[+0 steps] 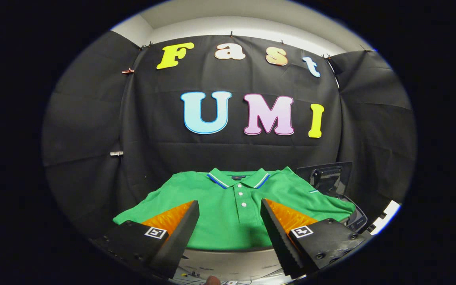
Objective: Put the clothes into the washing machine and then close the washing machine lid.
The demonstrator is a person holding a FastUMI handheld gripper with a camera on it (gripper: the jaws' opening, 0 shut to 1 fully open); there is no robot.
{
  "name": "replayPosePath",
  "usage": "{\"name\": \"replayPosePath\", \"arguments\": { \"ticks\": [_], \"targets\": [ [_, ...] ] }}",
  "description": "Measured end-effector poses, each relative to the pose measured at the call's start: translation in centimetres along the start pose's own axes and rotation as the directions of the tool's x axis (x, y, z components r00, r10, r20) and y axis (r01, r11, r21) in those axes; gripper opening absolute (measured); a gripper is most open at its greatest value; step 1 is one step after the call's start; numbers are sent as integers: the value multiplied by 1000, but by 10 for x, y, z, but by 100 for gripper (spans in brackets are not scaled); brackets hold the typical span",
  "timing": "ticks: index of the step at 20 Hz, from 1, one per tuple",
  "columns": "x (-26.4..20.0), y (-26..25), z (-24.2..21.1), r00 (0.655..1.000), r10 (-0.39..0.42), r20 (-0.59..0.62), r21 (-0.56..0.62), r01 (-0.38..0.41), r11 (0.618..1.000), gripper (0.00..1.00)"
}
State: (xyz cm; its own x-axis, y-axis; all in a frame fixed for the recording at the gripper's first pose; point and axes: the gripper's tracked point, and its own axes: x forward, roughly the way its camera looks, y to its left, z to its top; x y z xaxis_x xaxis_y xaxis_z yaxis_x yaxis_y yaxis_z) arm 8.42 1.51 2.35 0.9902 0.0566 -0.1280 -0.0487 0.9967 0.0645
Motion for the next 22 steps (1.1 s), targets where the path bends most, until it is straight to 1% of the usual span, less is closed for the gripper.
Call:
{"name": "replayPosePath", "arguments": {
  "ticks": [4, 5, 7, 9, 12, 14, 16, 18, 19, 20, 22],
  "targets": [
    [39, -19, 11, 996, -23, -92, -35, 20, 999, 98],
    [48, -24, 12, 993, -33, -116, -30, 30, 999, 98],
    [67, -23, 12, 986, -11, -168, 4, 12, 1000, 98],
    [84, -24, 5, 973, 5, -229, 17, -2, 1000, 98],
    [106, -33, -3, 952, -8, -305, -8, 5, 1000, 98],
    [120, -36, -11, 928, -5, -372, -4, 4, 1000, 98],
    [125, -33, -28, 883, 15, -470, 3, -16, 1000, 98],
    [120, -34, -43, 833, 13, -553, -12, -24, 1000, 98],
    [119, -33, -45, 816, 18, -578, -11, -30, 999, 98],
    [121, -34, -42, 813, 18, -582, -3, -25, 1000, 99],
    [122, -32, -50, 780, 17, -626, 2, -21, 1000, 98]
  ]
}}
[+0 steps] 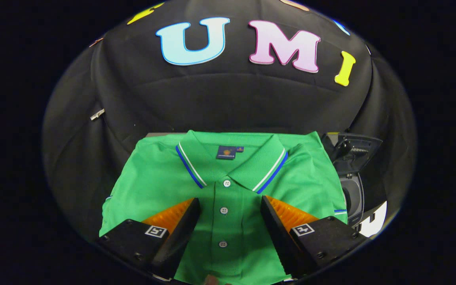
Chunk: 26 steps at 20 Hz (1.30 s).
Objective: Put the clothes into the washing machine and then close the washing machine lid.
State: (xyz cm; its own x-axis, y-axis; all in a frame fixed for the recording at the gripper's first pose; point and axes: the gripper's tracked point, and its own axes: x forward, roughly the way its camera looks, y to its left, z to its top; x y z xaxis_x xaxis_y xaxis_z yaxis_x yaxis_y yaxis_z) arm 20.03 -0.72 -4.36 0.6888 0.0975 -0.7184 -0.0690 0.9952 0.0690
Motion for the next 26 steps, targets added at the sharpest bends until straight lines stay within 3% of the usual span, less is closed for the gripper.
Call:
{"name": "replayPosePath", "arguments": {
  "ticks": [9, 11, 13, 16, 26],
  "targets": [
    [10, -1, -3, 976, -38, -216, 2, 39, 999, 98],
    [11, -2, -4, 969, -35, -243, -7, 34, 999, 89],
    [12, -4, -4, 965, -35, -258, -9, 34, 999, 89],
    [11, -3, -4, 959, -22, -283, -1, 23, 1000, 68],
    [7, -6, -1, 945, -26, -325, 6, 30, 1000, 68]
  ]
}}
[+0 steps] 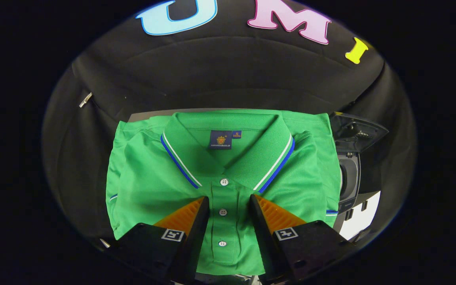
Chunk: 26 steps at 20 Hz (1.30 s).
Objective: Put the clothes into the washing machine and then close the washing machine lid.
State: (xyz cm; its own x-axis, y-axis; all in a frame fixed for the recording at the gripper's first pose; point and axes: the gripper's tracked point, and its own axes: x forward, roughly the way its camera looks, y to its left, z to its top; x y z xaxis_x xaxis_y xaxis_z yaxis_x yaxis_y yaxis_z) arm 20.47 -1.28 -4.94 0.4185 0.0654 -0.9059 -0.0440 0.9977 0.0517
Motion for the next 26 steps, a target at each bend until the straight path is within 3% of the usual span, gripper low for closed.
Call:
{"name": "replayPosePath", "arguments": {
  "ticks": [2, 17, 24, 26],
  "targets": [
    [5, -4, 2, 1000, 19, 25, -6, -18, 1000, 24],
    [9, -11, -2, 1000, 3, 9, -1, -3, 1000, 24],
    [10, -10, 3, 999, 39, 8, 9, -39, 999, 23],
    [13, -9, 3, 998, 57, 35, -23, -56, 998, 12]
  ]
}}
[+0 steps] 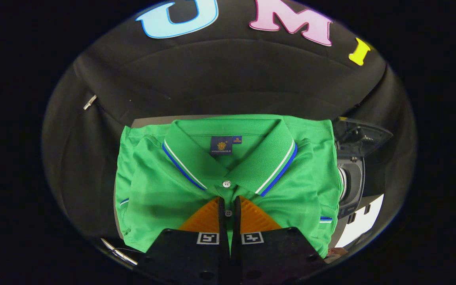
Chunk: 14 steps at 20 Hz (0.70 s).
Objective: Put the clothes into the washing machine and then close the washing machine lid.
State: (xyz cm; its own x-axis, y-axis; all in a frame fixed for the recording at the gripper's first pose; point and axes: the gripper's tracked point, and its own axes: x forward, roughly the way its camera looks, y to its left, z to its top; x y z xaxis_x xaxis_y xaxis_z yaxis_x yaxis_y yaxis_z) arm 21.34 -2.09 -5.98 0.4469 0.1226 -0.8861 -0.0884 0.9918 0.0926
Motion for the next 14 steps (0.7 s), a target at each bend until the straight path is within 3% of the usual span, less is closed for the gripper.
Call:
{"name": "replayPosePath", "arguments": {
  "ticks": [1, 4, 7, 11, 14],
  "targets": [
    [-1, -1, 0, 1000, -1, 0, 19, 1, 1000, 6],
    [-1, -3, 1, 1000, 13, 10, 55, -13, 998, 6],
    [-2, -1, 3, 995, 28, 101, 60, -34, 998, 6],
    [-6, 0, 5, 951, 18, 308, -15, -14, 1000, 6],
    [-13, 4, 2, 917, 14, 399, -48, 6, 999, 6]
  ]
}}
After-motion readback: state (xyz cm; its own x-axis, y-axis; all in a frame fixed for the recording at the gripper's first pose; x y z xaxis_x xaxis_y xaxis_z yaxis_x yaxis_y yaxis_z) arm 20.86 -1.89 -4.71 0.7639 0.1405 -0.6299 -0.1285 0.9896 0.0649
